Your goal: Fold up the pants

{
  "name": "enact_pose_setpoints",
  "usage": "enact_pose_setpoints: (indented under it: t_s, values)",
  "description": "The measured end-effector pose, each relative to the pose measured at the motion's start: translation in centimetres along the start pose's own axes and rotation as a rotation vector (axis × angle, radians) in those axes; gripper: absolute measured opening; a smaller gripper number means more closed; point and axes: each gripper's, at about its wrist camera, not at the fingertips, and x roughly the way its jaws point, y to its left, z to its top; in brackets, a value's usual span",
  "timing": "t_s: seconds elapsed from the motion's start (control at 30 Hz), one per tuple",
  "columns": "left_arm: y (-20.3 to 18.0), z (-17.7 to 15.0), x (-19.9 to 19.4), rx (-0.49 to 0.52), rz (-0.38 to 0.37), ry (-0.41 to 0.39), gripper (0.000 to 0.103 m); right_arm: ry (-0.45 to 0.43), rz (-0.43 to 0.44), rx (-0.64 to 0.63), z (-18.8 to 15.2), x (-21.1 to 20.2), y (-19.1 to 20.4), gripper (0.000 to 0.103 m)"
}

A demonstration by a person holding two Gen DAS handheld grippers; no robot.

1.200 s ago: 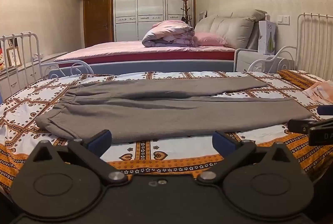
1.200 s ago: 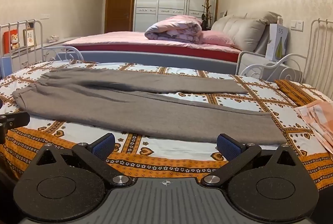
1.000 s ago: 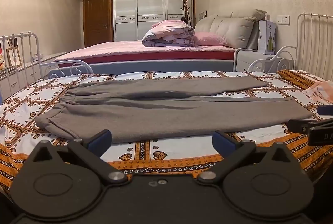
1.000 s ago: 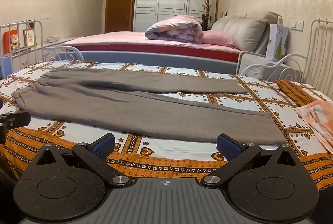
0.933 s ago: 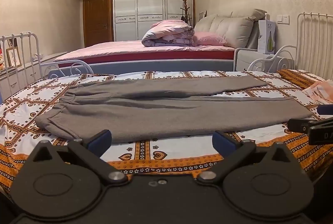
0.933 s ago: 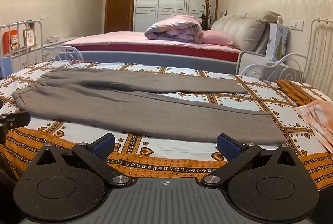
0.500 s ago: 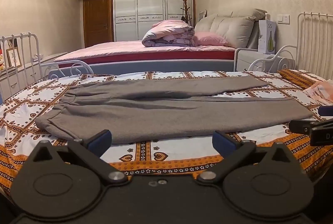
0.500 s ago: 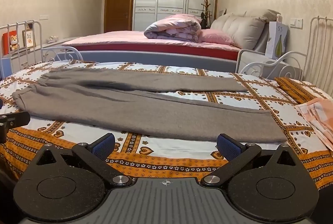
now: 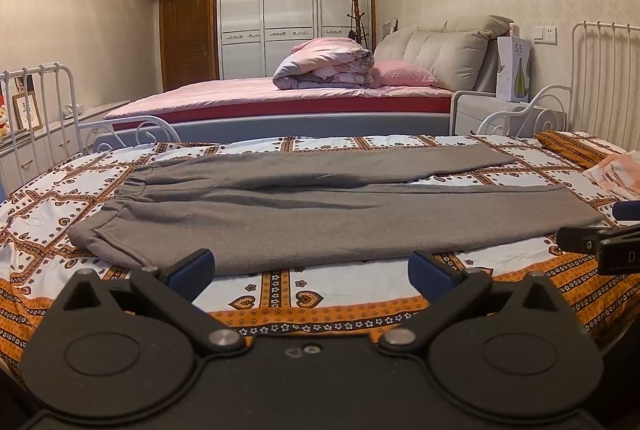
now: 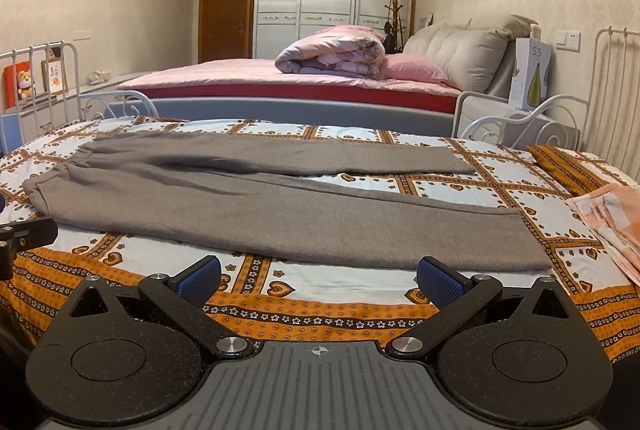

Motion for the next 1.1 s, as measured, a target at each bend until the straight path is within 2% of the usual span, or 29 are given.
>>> enact_pose_setpoints:
  t_s: [1.1]
  values:
    - [-0.20, -0.29, 0.05, 0.002, 0.002, 0.001, 0.097, -0.001, 0.000, 0.003, 0.27, -0.16, -0.23, 0.103]
